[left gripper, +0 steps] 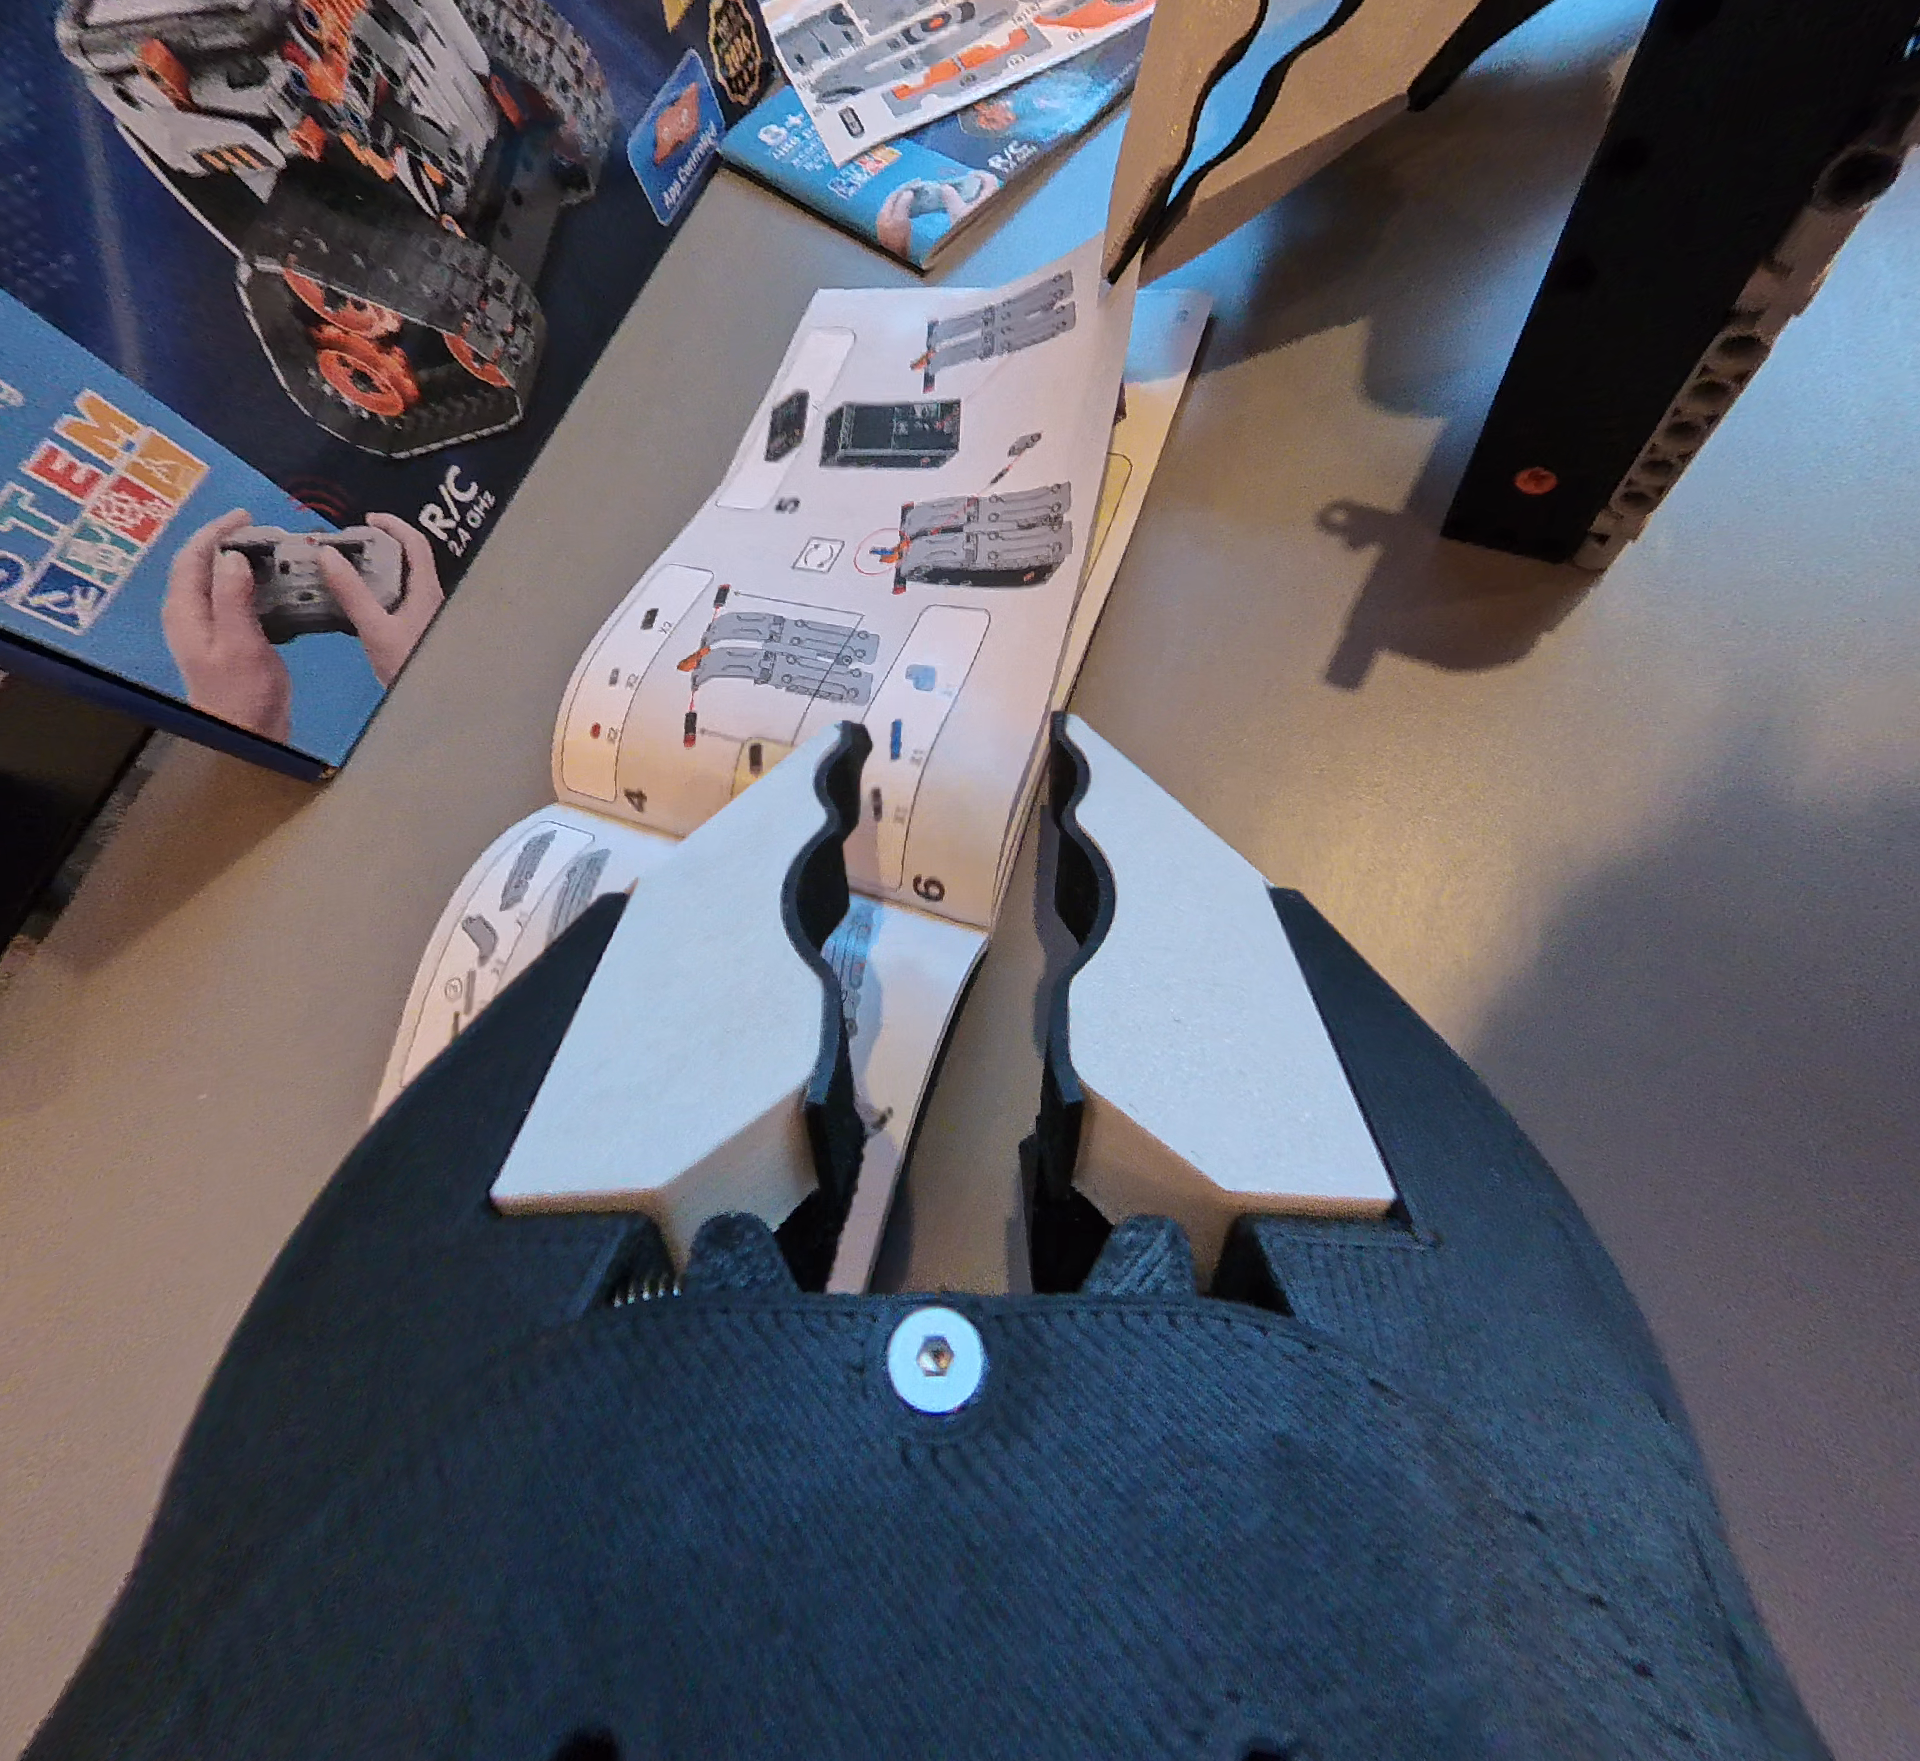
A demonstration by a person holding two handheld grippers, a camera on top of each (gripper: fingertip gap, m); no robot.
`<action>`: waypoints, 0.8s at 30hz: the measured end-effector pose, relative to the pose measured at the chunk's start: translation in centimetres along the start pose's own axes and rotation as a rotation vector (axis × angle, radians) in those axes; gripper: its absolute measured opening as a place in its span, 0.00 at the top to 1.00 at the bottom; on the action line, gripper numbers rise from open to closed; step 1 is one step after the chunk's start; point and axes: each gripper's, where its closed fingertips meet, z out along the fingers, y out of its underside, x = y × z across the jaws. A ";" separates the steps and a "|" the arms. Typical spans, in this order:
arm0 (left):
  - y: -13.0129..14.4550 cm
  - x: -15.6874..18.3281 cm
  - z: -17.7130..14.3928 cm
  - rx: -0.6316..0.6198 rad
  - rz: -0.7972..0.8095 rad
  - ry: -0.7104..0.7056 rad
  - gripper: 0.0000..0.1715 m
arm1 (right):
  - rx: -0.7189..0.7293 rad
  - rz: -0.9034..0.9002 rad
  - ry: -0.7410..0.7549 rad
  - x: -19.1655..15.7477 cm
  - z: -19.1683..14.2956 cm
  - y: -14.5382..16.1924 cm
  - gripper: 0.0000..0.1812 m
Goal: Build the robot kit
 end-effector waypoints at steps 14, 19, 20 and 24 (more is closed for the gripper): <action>-3.7 0.8 2.5 0.035 0.191 -0.137 0.80 | 0.042 -0.017 0.026 0.8 0.2 -1.7 1.00; -3.5 0.6 2.7 0.023 0.192 -0.148 0.83 | 0.044 -0.026 0.031 0.9 0.2 -2.0 1.00; -3.4 0.5 2.7 0.019 0.196 -0.154 0.83 | 0.045 -0.026 0.032 0.9 0.2 -2.0 1.00; -3.2 0.5 2.6 0.016 0.231 -0.165 0.88 | 0.046 -0.028 0.035 0.9 0.0 -2.0 1.00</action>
